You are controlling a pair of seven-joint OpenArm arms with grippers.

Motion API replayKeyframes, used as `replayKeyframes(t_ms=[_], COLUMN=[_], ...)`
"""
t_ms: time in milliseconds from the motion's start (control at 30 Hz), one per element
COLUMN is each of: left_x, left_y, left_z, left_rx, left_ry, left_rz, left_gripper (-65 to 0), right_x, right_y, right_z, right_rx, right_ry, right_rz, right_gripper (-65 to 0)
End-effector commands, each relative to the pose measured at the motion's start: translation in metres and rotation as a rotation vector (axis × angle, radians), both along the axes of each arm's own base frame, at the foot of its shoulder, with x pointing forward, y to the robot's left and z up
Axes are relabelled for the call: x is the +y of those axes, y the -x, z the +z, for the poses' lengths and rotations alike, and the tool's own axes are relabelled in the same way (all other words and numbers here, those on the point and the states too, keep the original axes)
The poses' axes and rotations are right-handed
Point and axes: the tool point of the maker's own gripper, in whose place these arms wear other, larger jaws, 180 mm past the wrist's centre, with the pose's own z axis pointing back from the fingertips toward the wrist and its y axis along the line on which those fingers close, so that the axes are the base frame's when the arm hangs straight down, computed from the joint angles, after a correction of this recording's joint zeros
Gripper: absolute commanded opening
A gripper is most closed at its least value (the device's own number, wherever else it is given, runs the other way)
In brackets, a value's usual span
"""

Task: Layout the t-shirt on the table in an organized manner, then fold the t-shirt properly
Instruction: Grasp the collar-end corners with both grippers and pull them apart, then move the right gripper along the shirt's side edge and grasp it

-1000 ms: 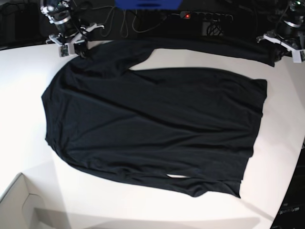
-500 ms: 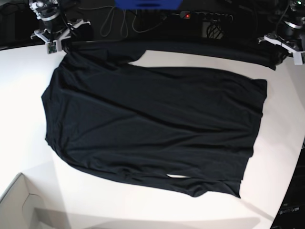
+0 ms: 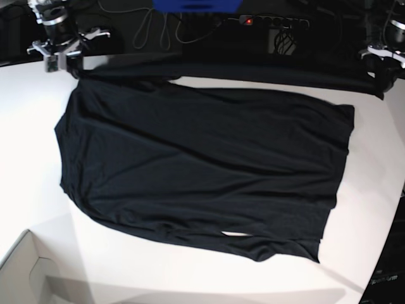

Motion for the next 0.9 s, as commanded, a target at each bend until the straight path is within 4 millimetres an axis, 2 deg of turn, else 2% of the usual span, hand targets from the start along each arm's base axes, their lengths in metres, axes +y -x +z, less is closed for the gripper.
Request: replayKeyframes(t_ms=[0, 133, 200, 367, 500, 633, 833, 867], left_x=[0.006, 0.006, 0.007, 0.006, 0.006, 0.006, 0.008, 0.008], left_y=[-0.003, -0.009, -0.016, -0.029, -0.033, -0.032, -0.033, -0.033], left_z=[0.015, 0.018, 0.02, 0.027, 0.031, 0.03, 0.031, 0.031], left_rx=[-0.048, -0.064, -0.088, -0.131, -0.145, -0.142, -0.141, -0.14], left_ry=[-0.029, -0.031, -0.027, -0.024, -0.03, -0.028, -0.037, -0.037], left_rz=[0.005, 0.006, 0.011, 0.007, 0.005, 0.006, 0.001, 0.001], left_gripper=[-64.7, -64.7, -64.7, -64.7, -64.7, -64.7, -64.7, -64.7], right_x=[-0.003, -0.001, 0.004, 0.018, 0.03, 0.055, 0.09, 0.094], right_y=[-0.004, -0.013, -0.025, -0.04, -0.044, -0.05, -0.059, -0.06], right_z=[0.013, 0.018, 0.022, 0.025, 0.024, 0.02, -0.001, -0.005], right_rx=[-0.045, -0.071, -0.102, -0.136, -0.139, -0.137, -0.02, 0.007], right_ry=[0.012, 0.01, 0.0, -0.025, -0.046, -0.08, 0.045, 0.063], right_rz=[-0.004, 0.003, 0.015, 0.047, 0.074, 0.136, 0.295, 0.314], right_gripper=[-65.0, -65.0, -65.0, -65.0, -65.0, -65.0, -64.8, -63.2])
